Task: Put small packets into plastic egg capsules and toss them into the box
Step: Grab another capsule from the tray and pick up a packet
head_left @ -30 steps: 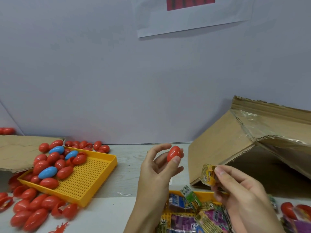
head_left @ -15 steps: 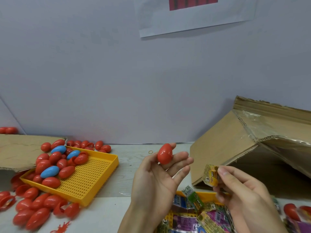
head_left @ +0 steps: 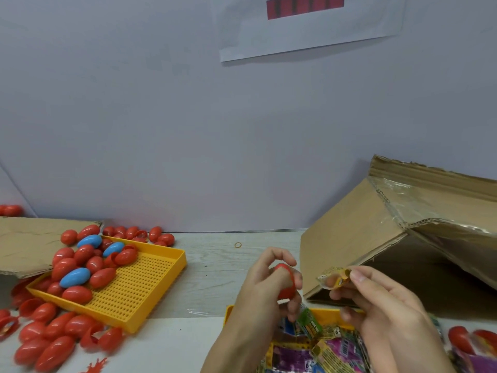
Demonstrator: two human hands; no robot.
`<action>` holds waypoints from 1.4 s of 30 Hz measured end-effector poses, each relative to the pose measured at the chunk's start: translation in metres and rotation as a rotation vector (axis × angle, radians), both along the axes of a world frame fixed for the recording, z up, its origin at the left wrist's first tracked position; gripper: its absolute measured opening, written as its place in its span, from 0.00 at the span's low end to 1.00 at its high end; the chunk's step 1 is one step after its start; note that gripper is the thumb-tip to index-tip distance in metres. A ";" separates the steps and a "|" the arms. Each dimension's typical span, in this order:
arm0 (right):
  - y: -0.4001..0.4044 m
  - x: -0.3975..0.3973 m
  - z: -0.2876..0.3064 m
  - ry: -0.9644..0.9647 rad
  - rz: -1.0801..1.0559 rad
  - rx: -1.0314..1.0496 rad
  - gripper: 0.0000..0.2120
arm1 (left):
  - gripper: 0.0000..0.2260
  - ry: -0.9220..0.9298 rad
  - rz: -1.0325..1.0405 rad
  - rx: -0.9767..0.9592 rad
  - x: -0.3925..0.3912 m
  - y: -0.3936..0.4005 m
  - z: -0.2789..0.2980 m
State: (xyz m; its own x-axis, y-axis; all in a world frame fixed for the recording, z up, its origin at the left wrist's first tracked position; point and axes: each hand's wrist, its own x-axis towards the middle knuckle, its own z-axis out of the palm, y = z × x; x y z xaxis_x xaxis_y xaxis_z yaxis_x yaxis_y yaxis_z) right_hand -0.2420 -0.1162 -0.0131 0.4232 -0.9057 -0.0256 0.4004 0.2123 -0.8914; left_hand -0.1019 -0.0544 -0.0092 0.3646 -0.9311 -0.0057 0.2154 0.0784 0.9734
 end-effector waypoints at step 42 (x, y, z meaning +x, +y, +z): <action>0.008 0.005 -0.018 0.518 -0.109 -0.568 0.25 | 0.04 -1.121 0.240 -0.153 -0.011 -0.007 -0.010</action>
